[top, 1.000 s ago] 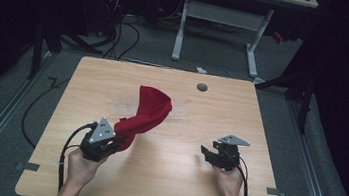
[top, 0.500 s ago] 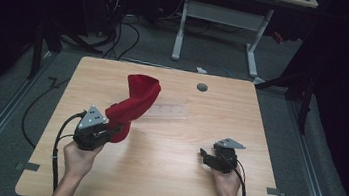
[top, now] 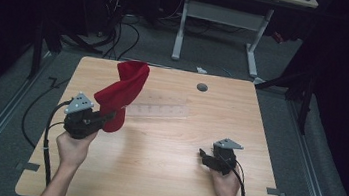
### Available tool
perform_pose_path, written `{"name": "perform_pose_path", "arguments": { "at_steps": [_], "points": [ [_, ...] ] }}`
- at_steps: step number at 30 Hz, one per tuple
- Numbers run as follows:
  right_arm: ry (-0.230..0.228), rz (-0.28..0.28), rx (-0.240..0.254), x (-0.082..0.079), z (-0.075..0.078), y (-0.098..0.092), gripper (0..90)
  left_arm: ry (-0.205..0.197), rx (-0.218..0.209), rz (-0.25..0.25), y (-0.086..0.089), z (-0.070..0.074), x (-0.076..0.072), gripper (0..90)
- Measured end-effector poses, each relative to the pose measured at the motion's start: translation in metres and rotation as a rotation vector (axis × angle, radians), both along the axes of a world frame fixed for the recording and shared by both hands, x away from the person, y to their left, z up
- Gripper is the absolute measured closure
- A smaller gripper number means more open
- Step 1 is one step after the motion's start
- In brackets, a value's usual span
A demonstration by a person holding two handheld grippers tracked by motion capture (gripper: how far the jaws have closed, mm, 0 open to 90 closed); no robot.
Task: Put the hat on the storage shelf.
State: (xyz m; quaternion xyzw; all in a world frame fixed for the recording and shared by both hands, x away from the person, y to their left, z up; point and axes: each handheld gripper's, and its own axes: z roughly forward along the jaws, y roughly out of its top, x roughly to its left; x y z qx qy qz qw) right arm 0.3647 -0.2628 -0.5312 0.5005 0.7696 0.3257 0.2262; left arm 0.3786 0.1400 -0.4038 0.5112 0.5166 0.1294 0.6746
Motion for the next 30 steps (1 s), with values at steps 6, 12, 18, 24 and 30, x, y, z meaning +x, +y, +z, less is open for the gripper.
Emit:
{"name": "perform_pose_path", "arguments": {
  "at_steps": [6,12,18,24,30],
  "points": [
    [0.0,-0.001,0.0,0.0,0.0,0.0,38.4,-0.012,0.002,0.024,0.002,0.005,0.014,84.9],
    [0.0,-0.002,0.0,0.0,0.0,0.0,38.4,-0.018,0.008,0.043,0.002,0.007,0.028,84.9],
    [0.0,-0.001,0.0,0.0,0.0,0.0,38.2,-0.015,0.005,0.076,0.006,0.004,0.045,84.9],
    [0.0,0.0,0.0,0.0,0.0,0.0,38.1,-0.018,0.013,0.104,0.009,0.003,0.06,84.9],
    [0.0,0.001,-0.001,0.0,0.0,0.0,37.6,-0.012,0.006,0.127,0.01,-0.005,0.074,84.9]
  ]
}}
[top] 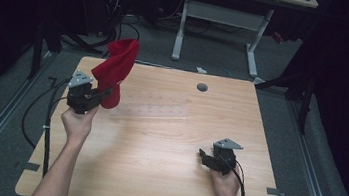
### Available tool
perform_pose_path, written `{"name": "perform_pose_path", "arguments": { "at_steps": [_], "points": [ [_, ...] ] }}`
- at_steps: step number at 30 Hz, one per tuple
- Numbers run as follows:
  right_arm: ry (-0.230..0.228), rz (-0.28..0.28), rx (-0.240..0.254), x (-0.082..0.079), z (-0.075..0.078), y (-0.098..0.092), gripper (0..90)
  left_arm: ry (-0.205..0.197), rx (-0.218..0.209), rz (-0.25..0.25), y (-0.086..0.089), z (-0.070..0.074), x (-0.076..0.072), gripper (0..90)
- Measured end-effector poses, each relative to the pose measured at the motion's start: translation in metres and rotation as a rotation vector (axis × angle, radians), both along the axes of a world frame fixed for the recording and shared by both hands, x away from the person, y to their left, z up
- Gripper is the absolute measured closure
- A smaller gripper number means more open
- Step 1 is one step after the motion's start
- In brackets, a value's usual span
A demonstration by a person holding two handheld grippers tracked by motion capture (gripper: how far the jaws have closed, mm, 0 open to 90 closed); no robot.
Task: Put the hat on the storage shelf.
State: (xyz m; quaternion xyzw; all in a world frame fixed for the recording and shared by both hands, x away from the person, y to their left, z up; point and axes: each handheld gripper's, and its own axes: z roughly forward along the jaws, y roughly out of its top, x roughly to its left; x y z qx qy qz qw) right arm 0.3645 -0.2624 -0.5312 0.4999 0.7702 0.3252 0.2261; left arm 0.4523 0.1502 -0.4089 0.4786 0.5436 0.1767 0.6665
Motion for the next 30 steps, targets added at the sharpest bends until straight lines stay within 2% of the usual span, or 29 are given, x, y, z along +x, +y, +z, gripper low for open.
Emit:
{"name": "perform_pose_path", "arguments": {
  "at_steps": [6,11,20,29,30],
  "points": [
    [0.002,0.0,0.001,0.0,0.0,0.0,37.3,-0.003,0.002,0.015,-0.001,-0.005,0.007,84.9],
    [0.001,0.005,0.0,0.0,0.0,0.0,37.0,0.019,0.015,0.032,-0.003,-0.013,0.015,84.9],
    [0.002,0.006,-0.001,0.0,0.0,0.0,36.6,0.024,0.028,0.047,-0.007,-0.02,0.02,84.8],
    [0.001,0.009,-0.001,0.0,0.0,0.001,36.3,0.04,0.001,0.059,-0.004,-0.031,0.02,84.7],
    [0.002,0.009,-0.001,0.0,0.0,0.001,36.3,0.051,0.004,0.058,-0.004,-0.035,0.02,84.7]
  ]
}}
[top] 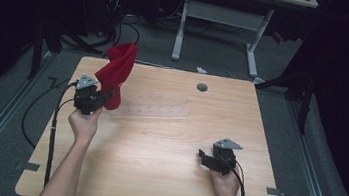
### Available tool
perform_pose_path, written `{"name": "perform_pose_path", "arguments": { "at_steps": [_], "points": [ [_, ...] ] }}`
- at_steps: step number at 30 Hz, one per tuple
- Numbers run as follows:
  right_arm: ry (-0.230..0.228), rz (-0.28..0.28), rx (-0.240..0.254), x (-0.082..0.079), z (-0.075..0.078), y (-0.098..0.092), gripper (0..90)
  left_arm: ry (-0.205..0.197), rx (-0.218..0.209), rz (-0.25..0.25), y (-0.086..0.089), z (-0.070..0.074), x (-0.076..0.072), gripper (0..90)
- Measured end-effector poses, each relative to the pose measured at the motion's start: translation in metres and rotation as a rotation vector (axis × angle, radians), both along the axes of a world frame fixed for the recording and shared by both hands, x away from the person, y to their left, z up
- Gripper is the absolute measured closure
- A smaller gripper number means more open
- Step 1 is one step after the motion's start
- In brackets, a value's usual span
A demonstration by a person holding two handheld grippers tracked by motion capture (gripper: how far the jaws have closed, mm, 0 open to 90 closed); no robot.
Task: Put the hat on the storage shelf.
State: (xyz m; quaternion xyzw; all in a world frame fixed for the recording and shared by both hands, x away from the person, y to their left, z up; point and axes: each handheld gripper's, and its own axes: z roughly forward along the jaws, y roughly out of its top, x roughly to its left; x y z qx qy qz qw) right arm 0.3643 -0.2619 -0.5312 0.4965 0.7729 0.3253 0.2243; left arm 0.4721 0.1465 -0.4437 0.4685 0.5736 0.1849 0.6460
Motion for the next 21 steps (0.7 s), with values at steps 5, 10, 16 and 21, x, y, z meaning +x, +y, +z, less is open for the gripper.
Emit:
{"name": "perform_pose_path", "arguments": {
  "at_steps": [5,10,16,21],
  "points": [
    [0.0,0.0,0.0,0.0,0.0,0.0,36.3,0.02,-0.015,0.001,0.001,-0.007,-0.002,84.6],
    [0.0,0.0,0.0,0.0,0.0,0.0,36.3,0.029,-0.002,-0.008,0.002,-0.01,-0.005,84.4],
    [0.0,0.0,0.0,0.0,0.0,0.0,36.3,0.04,0.003,-0.016,0.001,-0.013,-0.008,84.2],
    [0.001,0.001,0.0,0.0,0.0,0.0,36.1,0.053,0.009,-0.026,0.0,-0.016,-0.013,83.4]
  ]
}}
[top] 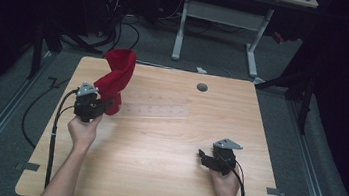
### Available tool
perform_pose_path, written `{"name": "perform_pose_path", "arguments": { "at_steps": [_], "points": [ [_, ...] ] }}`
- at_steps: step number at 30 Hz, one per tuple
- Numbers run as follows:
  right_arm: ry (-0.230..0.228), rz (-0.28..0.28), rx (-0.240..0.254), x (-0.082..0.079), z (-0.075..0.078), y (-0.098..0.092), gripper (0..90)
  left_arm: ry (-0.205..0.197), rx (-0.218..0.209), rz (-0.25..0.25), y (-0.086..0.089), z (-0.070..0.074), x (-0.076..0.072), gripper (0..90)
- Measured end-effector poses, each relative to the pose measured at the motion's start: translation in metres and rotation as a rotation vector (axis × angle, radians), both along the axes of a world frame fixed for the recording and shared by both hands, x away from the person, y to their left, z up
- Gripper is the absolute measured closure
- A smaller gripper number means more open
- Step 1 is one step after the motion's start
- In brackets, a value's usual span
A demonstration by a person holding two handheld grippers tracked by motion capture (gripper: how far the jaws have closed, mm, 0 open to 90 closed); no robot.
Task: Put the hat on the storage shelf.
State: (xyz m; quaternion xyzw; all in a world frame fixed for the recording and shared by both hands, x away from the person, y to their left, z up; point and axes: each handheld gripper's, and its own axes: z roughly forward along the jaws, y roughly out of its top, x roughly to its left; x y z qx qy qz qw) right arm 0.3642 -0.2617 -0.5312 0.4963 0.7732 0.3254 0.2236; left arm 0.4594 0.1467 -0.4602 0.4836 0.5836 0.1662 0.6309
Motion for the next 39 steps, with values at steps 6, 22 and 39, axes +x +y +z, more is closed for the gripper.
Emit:
{"name": "perform_pose_path", "arguments": {
  "at_steps": [6,22,39],
  "points": [
    [0.0,0.002,0.001,0.0,0.0,0.0,35.8,0.027,0.022,-0.011,-0.001,-0.002,-0.003,82.1],
    [0.002,0.004,0.002,0.0,0.0,0.0,35.2,0.037,0.04,-0.013,0.002,0.002,-0.008,62.2],
    [0.003,0.003,0.003,0.0,0.0,0.0,35.2,0.035,0.054,-0.015,0.005,0.005,-0.023,43.1]
  ]
}}
